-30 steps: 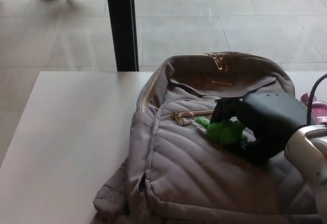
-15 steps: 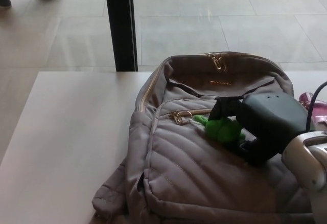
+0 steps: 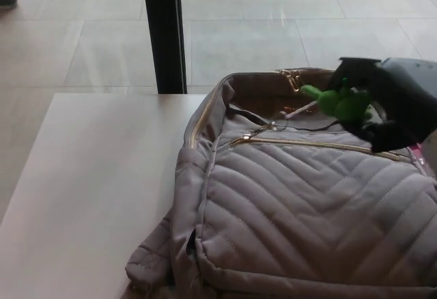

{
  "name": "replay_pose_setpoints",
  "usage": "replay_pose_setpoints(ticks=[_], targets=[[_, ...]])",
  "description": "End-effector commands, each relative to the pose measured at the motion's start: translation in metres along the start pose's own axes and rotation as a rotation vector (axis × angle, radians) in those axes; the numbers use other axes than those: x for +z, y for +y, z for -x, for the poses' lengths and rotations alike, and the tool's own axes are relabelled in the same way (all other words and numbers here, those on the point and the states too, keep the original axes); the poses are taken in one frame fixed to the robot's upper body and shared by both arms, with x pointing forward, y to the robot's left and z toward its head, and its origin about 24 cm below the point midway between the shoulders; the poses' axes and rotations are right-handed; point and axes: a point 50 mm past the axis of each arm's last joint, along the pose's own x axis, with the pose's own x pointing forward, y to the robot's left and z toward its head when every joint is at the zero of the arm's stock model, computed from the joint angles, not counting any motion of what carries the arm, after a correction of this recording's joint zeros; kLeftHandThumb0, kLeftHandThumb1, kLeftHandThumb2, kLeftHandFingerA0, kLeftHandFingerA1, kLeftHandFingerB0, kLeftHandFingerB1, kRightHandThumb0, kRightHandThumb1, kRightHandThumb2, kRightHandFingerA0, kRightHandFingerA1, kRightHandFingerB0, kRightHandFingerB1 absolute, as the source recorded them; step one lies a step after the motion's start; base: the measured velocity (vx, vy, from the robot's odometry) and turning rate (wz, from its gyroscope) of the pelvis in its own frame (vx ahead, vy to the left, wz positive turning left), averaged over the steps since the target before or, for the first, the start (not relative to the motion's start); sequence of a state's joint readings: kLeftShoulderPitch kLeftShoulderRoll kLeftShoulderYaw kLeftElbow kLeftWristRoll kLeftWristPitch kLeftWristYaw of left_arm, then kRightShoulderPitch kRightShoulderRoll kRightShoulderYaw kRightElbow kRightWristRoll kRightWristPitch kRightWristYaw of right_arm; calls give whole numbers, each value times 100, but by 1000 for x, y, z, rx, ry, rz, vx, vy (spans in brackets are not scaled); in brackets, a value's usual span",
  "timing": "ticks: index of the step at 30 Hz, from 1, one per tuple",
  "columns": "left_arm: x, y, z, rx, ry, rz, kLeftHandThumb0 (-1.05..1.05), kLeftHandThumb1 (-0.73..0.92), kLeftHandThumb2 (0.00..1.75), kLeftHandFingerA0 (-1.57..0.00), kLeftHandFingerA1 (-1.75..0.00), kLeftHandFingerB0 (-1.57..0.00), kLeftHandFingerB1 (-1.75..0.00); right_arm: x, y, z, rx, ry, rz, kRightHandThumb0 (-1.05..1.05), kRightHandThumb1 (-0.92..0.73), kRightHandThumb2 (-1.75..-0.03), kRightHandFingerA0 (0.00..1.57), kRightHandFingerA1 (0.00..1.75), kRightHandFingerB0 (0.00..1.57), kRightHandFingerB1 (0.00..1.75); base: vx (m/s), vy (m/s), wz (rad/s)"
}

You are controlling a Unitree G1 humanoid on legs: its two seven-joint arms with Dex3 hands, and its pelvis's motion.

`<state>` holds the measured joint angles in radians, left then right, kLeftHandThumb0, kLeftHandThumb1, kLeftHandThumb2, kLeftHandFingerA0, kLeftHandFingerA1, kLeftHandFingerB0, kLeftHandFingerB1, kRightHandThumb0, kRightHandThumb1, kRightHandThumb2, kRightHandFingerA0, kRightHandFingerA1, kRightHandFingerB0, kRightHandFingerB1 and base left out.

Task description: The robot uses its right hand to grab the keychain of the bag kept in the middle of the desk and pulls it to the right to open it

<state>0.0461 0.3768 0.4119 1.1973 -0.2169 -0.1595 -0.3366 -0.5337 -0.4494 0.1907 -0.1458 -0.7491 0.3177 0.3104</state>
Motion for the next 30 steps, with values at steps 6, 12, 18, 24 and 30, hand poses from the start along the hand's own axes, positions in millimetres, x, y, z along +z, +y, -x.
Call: replay_pose_setpoints(ticks=[6, 12, 18, 24, 30], targets=[[2, 2, -1, 24, 13, 13, -82, 92, 71, -68, -50, -52, -41, -56, 10, 21, 73, 30, 143, -30, -65, -94, 90, 173, 75, 136, 0, 0, 0], [0, 4, 0, 36, 8, 21, -82, 92, 73, -68, -50, -53, -42, -82, 26, 44, 160, 86, 188, -27, -71, -83, 85, 171, 71, 136, 0, 0, 0], [-1, 6, 2, 25, 11, 10, -81, 92, 74, -64, -53, -51, -42, -127, 19, 66, 146, 235, 206, -26, -68, -85, 88, 169, 72, 133, 0, 0, 0], [-5, 10, 5, 16, 31, 43, -82, 92, 74, -60, -55, -49, -43, -168, -7, 84, 124, 398, 197, -29, -70, -86, 89, 154, 80, 91, 0, 0, 0], [-8, 11, 5, 29, 46, 41, -84, 92, 75, -61, -56, -50, -44, -180, -14, 94, 81, 425, 202, -30, -63, -92, 94, 155, 80, 83, 0, 0, 0]])
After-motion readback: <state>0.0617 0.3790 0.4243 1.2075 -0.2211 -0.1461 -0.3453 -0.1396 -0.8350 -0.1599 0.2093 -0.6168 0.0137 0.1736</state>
